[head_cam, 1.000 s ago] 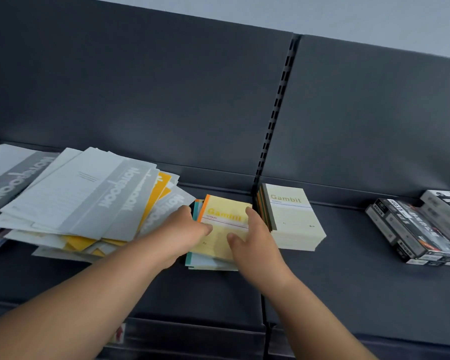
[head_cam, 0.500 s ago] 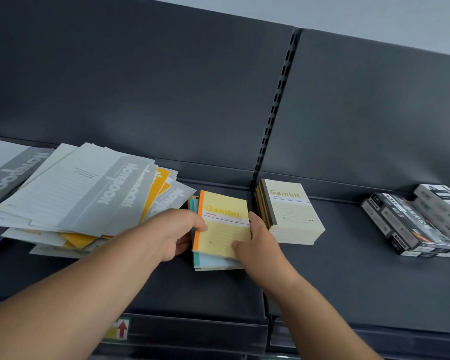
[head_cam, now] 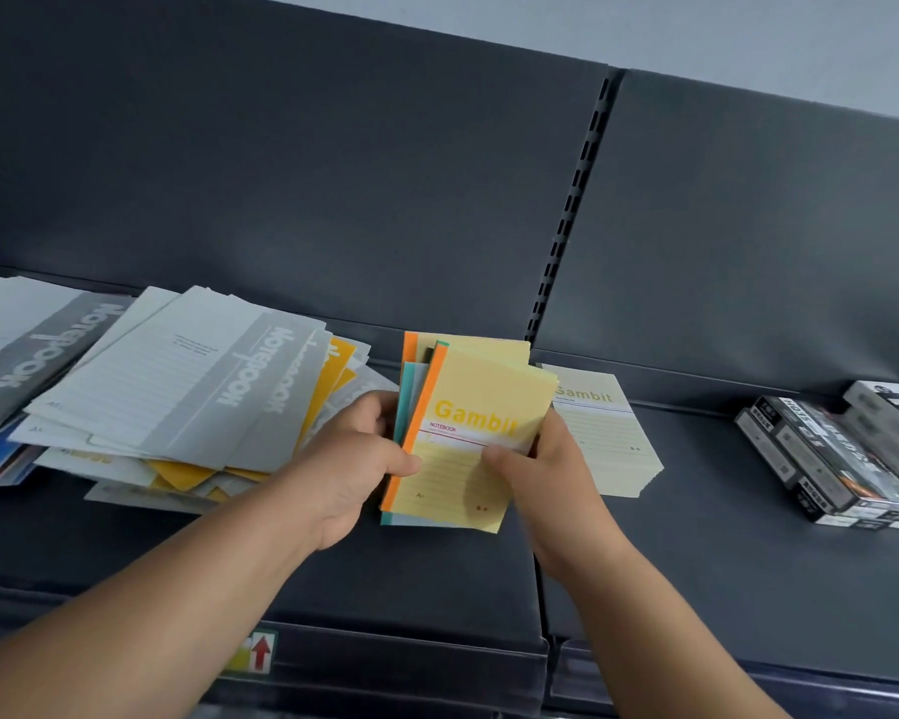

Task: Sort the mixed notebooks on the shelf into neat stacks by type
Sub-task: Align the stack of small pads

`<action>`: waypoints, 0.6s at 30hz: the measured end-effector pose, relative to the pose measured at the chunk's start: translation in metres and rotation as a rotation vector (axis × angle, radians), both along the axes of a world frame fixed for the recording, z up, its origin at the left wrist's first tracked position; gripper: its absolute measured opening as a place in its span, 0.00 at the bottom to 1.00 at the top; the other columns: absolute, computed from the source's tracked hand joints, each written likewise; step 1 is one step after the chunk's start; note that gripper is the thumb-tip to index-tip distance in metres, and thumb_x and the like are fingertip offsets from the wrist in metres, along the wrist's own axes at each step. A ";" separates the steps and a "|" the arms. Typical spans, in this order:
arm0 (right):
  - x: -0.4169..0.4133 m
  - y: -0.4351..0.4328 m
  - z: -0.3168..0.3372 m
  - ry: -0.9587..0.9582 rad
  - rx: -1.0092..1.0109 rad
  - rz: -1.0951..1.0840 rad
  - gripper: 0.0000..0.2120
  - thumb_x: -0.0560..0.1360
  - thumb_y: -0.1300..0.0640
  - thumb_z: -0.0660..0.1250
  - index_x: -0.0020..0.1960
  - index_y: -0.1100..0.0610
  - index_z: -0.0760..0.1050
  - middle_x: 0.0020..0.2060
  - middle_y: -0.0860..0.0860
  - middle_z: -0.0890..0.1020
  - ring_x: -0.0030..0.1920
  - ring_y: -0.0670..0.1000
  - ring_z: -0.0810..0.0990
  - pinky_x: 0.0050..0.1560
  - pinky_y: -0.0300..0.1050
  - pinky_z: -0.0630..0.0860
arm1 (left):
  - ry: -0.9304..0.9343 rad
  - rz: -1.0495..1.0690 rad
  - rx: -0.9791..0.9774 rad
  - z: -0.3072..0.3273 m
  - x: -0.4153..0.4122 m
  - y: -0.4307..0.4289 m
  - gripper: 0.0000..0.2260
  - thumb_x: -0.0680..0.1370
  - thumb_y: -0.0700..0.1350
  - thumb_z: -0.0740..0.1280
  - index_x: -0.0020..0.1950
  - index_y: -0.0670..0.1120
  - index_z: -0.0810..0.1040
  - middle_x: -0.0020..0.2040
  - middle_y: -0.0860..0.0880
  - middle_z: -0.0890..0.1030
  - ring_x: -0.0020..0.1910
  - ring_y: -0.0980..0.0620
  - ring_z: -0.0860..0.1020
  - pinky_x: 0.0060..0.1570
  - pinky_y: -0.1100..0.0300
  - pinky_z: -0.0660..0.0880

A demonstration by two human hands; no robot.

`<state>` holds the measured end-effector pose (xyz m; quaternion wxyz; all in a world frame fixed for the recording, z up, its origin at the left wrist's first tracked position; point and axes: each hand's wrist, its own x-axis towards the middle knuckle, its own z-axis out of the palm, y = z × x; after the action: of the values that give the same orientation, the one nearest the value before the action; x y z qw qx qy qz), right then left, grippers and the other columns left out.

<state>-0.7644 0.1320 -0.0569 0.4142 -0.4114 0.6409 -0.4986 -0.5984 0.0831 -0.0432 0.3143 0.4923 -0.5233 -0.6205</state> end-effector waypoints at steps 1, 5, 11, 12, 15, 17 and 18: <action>0.000 0.001 0.001 0.009 -0.020 0.005 0.18 0.77 0.67 0.64 0.61 0.50 0.72 0.55 0.47 0.82 0.59 0.49 0.79 0.62 0.53 0.76 | -0.009 -0.002 -0.033 0.001 0.001 0.001 0.23 0.73 0.26 0.63 0.61 0.48 0.73 0.55 0.48 0.83 0.58 0.47 0.79 0.62 0.46 0.73; 0.002 0.004 0.002 0.044 -0.100 0.036 0.19 0.76 0.65 0.66 0.62 0.48 0.73 0.55 0.46 0.82 0.59 0.49 0.79 0.61 0.50 0.76 | 0.000 -0.045 -0.111 0.010 0.002 0.005 0.24 0.72 0.30 0.63 0.62 0.52 0.71 0.58 0.49 0.80 0.60 0.49 0.76 0.61 0.51 0.71; 0.007 0.008 0.007 0.016 -0.213 0.108 0.27 0.69 0.60 0.65 0.68 0.50 0.70 0.59 0.49 0.81 0.61 0.51 0.78 0.65 0.57 0.74 | 0.056 -0.042 -0.170 0.019 0.002 0.012 0.37 0.61 0.40 0.64 0.68 0.63 0.65 0.63 0.53 0.74 0.64 0.51 0.71 0.62 0.54 0.67; 0.008 0.008 0.008 0.015 -0.227 0.126 0.27 0.70 0.61 0.65 0.69 0.50 0.69 0.59 0.50 0.81 0.62 0.52 0.78 0.65 0.58 0.74 | 0.062 -0.037 -0.176 0.020 0.001 0.014 0.40 0.61 0.40 0.64 0.70 0.66 0.62 0.67 0.55 0.70 0.66 0.52 0.69 0.64 0.55 0.65; 0.017 0.007 0.010 0.026 -0.233 0.138 0.32 0.69 0.60 0.67 0.72 0.49 0.64 0.61 0.50 0.80 0.64 0.53 0.77 0.67 0.59 0.72 | 0.084 -0.030 -0.193 0.022 -0.004 0.018 0.45 0.61 0.40 0.63 0.74 0.68 0.55 0.74 0.58 0.60 0.73 0.54 0.60 0.73 0.50 0.57; 0.018 0.009 0.012 0.054 -0.231 0.128 0.33 0.69 0.60 0.66 0.73 0.47 0.63 0.62 0.48 0.79 0.65 0.51 0.76 0.68 0.57 0.71 | 0.072 -0.027 -0.215 0.022 -0.004 0.020 0.45 0.63 0.40 0.63 0.74 0.68 0.52 0.75 0.57 0.60 0.73 0.53 0.61 0.74 0.48 0.57; 0.018 0.011 0.013 0.082 -0.226 0.124 0.33 0.71 0.61 0.66 0.74 0.46 0.62 0.64 0.48 0.78 0.66 0.50 0.75 0.69 0.56 0.70 | 0.049 -0.029 -0.239 0.022 -0.003 0.021 0.44 0.65 0.40 0.64 0.74 0.68 0.51 0.75 0.57 0.60 0.72 0.53 0.62 0.73 0.49 0.58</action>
<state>-0.7468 0.1425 -0.0444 0.3686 -0.5144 0.5704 -0.5236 -0.6018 0.1040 -0.0212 0.3747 0.4284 -0.5925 -0.5701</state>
